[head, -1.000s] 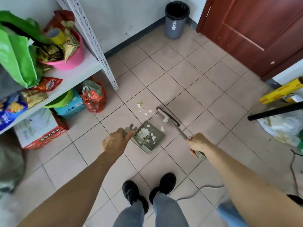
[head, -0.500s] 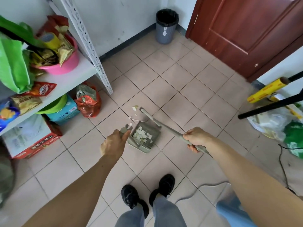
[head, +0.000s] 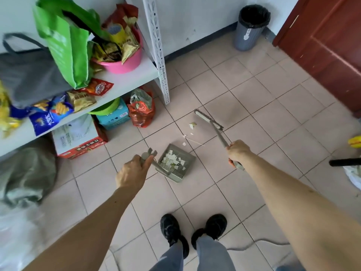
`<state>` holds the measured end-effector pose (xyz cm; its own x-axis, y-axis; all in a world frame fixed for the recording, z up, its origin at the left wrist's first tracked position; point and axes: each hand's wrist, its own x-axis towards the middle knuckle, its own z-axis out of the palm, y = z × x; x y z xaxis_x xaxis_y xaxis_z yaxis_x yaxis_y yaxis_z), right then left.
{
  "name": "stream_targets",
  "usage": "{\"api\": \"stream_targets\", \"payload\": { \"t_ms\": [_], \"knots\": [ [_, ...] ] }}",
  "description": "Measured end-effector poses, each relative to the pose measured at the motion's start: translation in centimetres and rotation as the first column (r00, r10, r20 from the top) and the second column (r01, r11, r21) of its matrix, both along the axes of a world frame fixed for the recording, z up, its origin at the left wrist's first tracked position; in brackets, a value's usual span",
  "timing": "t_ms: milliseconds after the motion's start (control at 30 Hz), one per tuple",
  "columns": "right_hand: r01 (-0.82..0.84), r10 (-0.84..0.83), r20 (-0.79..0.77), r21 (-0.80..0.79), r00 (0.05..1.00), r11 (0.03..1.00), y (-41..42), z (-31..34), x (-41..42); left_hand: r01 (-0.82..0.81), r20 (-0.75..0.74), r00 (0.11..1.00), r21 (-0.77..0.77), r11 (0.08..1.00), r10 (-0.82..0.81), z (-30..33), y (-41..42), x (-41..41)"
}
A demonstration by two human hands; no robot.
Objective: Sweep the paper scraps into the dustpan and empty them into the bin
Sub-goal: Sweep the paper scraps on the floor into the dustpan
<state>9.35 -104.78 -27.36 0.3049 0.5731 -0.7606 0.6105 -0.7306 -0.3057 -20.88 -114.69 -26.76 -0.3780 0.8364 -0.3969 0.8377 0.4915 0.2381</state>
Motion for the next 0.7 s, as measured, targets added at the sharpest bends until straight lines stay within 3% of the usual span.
{"api": "stream_targets", "payload": {
  "t_ms": [200, 300, 467, 700],
  "knots": [
    [-0.137, 0.135, -0.017, -0.152, 0.991, 0.979, 0.0, 0.3, -2.3, 0.046, -0.042, 0.998, -0.008, 0.999, -0.046, -0.5, 1.4, -0.9],
    [-0.251, 0.234, -0.101, -0.219, 0.967, 0.943, -0.5, 1.6, -2.2, 0.072, -0.036, 0.997, -0.013, 0.997, -0.072, -0.3, 2.7, 0.1],
    [-0.299, 0.239, -0.244, -0.251, 0.94, 0.921, 0.3, 6.0, -0.6, 0.043, 0.001, 0.999, -0.004, 0.999, -0.043, -0.2, 5.1, 0.8],
    [-0.308, 0.273, -0.189, -0.194, 0.943, 0.931, 0.9, 8.7, -0.2, 0.0, 0.044, 0.999, 0.027, 1.0, -0.001, -0.6, 4.3, 1.0]
  ]
}}
